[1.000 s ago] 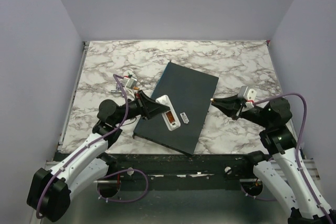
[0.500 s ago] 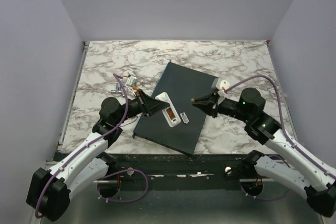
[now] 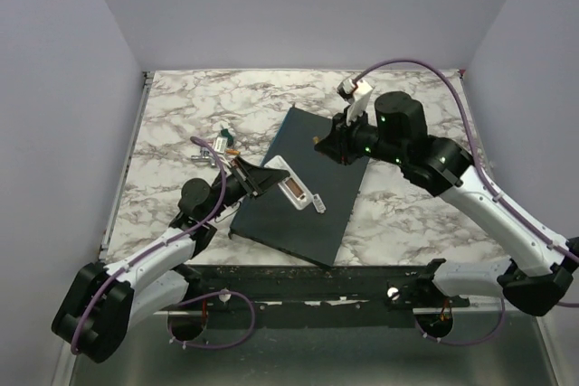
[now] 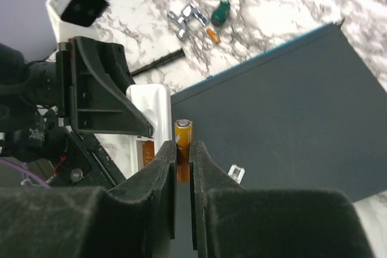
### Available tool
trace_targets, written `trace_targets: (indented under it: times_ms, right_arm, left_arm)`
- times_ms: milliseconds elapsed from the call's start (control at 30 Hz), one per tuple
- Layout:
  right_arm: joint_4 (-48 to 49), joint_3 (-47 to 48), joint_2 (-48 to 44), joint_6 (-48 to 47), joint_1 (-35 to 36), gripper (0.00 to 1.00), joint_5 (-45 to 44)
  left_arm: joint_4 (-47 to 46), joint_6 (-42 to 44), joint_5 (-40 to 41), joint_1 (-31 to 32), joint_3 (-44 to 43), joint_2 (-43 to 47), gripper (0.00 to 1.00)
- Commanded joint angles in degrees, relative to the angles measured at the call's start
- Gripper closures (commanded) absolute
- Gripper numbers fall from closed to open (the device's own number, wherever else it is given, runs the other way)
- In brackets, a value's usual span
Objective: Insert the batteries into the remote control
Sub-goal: Load the battery into the remote control.
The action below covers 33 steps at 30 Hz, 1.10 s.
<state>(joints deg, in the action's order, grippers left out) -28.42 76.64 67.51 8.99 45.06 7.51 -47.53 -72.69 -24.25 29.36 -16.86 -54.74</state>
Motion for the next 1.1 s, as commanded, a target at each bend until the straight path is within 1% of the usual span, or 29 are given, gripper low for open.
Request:
trace_targets:
  times_ms: [0,100,200,233,333,433,500,600,667,733,933,1067]
  right_arm:
    - [-20.5,7.7,6.6,4.8,0.3,0.99,-4.4]
    - [-22.5,9.7,7.5,5.6,0.3,0.99,-6.7]
    - [-25.1,12.4,8.3,6.4,0.3,0.99,-8.6]
    - [-26.1,13.8,8.8,6.2,0.3,0.99,-8.0]
    - [-28.4,16.8,11.0,5.0,0.4,0.99,-2.7]
    - [-30.2,18.6,13.8,3.6,0.5,0.99,1.6]
    - [-31.0,20.1,15.5,2.8,1.6,0.99,2.8]
    - [-31.5,22.1,17.7,2.2,4.8,0.99,0.9]
    - [-31.5,23.3,19.3,2.3,6.7,0.99,-1.6]
    - [-31.8,24.4,20.5,2.4,7.8,0.99,-2.1]
    - [-32.9,27.3,23.0,2.4,9.6,0.99,-2.5]
    - [-34.0,27.4,24.3,2.1,9.9,0.99,-2.7]
  left_arm:
    - [-16.1,-6.0,3.0,0.2,1.9,-3.0,1.0]
    - [-20.7,-7.8,3.1,0.2,2.7,-4.8,1.0]
    - [-22.2,-8.5,3.0,0.2,2.7,-5.9,1.0]
    - [-22.1,-8.5,3.2,0.2,2.7,-5.9,1.0]
    - [-20.8,-8.3,3.3,0.3,2.2,-5.7,1.0]
    - [-17.8,-7.5,3.0,0.3,1.2,-5.2,1.0]
    - [-15.2,-6.8,3.2,0.4,0.9,-4.5,1.0]
    - [-13.4,-6.3,3.7,0.4,1.1,-3.6,1.0]
    - [-13.4,-6.2,3.8,0.4,1.1,-3.5,1.0]
    - [-13.7,-6.2,3.8,0.4,1.1,-3.5,1.0]
    - [-14.4,-5.8,4.0,0.4,1.8,-3.9,1.0]
    - [-16.1,-5.9,4.0,0.4,2.2,-4.3,1.0]
